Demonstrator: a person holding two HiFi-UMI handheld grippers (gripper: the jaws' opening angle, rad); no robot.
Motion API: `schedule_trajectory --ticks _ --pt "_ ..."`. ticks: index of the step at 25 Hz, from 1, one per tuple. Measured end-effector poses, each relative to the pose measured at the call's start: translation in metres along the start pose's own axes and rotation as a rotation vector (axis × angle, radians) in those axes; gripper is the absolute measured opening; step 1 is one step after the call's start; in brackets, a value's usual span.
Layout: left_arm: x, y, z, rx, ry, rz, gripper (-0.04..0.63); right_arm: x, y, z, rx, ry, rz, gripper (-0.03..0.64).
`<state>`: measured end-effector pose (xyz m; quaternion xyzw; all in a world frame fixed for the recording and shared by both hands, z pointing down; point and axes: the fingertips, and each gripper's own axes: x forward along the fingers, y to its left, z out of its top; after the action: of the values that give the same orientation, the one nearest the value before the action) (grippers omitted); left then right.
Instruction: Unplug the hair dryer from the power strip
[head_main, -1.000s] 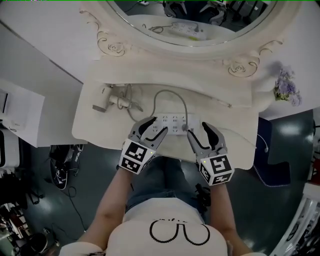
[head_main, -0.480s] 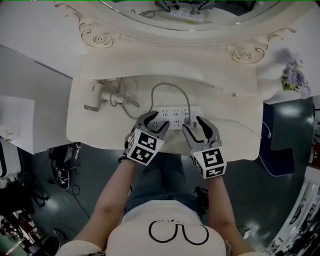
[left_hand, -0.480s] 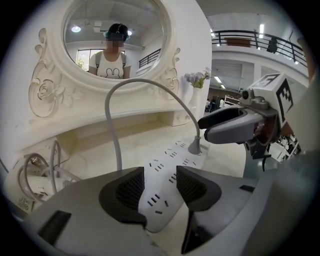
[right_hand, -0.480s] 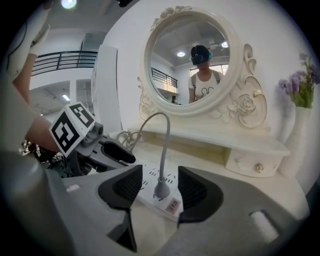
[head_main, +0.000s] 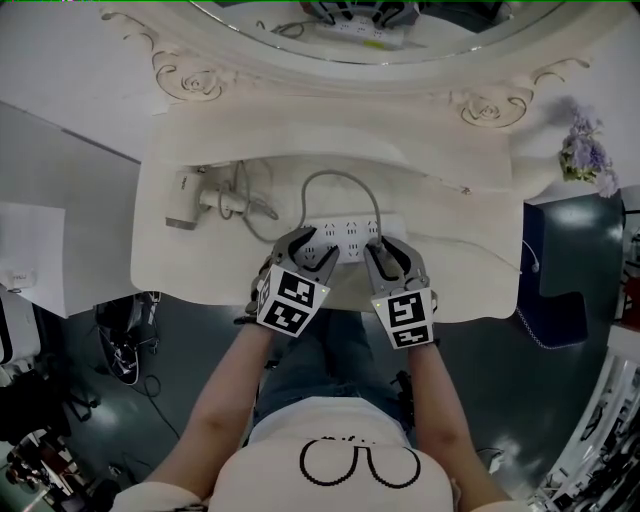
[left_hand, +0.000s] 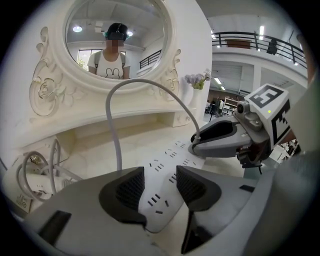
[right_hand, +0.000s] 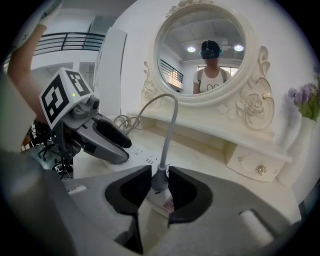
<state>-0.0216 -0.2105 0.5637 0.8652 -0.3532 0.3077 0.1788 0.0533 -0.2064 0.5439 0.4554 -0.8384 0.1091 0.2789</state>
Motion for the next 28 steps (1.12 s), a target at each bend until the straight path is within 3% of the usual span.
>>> schedule_trajectory --ticks 9,12,17,19,20,25,28 --pt "0.0 0.0 0.0 -0.01 -0.019 0.017 0.196 -0.003 -0.011 -0.001 0.264 -0.032 0.018 0.077" --pt "0.0 0.0 0.0 -0.011 -0.015 0.02 0.195 -0.003 -0.009 0.001 0.202 -0.023 0.004 0.073" --pt "0.001 -0.001 0.0 -0.006 0.016 0.021 0.195 -0.004 0.001 0.005 -0.04 0.016 -0.029 0.066" --pt "0.001 -0.001 0.0 -0.008 0.028 0.024 0.195 -0.003 0.003 0.005 -0.077 0.028 -0.03 0.064" --pt "0.001 -0.001 0.0 -0.009 0.028 0.024 0.195 -0.003 0.002 0.004 -0.039 0.026 -0.025 0.064" --pt "0.004 -0.003 0.003 -0.004 0.004 0.012 0.179 -0.006 -0.024 0.002 0.355 -0.05 -0.01 0.061" --pt "0.005 -0.006 0.004 0.005 0.002 0.001 0.152 -0.007 -0.029 0.001 0.353 -0.042 -0.006 0.061"
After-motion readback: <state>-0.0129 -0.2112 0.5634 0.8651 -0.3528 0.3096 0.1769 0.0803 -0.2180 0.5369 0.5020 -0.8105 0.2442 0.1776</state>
